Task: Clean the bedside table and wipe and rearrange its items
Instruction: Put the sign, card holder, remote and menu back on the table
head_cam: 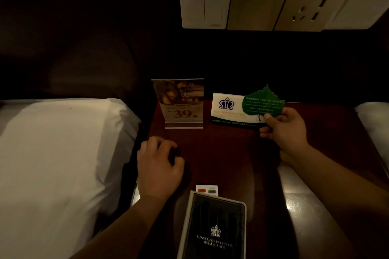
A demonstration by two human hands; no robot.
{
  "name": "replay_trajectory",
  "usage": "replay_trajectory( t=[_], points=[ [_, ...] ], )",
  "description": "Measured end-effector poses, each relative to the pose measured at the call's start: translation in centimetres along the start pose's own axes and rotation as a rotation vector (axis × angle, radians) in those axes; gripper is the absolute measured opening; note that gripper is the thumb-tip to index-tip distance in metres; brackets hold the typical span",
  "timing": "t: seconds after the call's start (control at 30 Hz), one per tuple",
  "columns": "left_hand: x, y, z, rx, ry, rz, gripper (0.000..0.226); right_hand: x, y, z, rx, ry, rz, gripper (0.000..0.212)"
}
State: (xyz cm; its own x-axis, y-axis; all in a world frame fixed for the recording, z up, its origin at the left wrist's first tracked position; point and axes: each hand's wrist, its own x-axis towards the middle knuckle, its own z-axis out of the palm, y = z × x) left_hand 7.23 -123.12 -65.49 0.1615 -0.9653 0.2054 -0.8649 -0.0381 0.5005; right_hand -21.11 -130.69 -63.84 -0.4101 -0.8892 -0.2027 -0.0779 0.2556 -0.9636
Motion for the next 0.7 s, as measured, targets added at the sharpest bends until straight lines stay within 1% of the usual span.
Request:
replay_trajectory(
  t=[0.2, 0.37, 0.5, 0.6, 0.7],
  points=[
    [0.0, 0.0, 0.0, -0.002, 0.005, -0.001, 0.026, 0.0, 0.2, 0.6, 0.006, 0.005, -0.021, 0.015],
    [0.0, 0.0, 0.0, 0.004, 0.0, -0.002, 0.025, -0.1, -0.1, 1.3, -0.024, -0.031, -0.052, 0.012],
    [0.0, 0.1, -0.2, 0.027, -0.011, 0.005, 0.028, -0.6, -0.2, 1.7, -0.033, -0.008, -0.071, 0.012],
    [-0.2, 0.3, -0.2, 0.07, -0.025, 0.034, 0.034, -0.6, -0.2, 1.6, -0.034, -0.003, -0.073, 0.014],
    [-0.4, 0.4, 0.0, 0.104, -0.041, 0.083, 0.032, -0.6, -0.3, 1.7, -0.026, -0.003, -0.06, 0.016]
  ],
)
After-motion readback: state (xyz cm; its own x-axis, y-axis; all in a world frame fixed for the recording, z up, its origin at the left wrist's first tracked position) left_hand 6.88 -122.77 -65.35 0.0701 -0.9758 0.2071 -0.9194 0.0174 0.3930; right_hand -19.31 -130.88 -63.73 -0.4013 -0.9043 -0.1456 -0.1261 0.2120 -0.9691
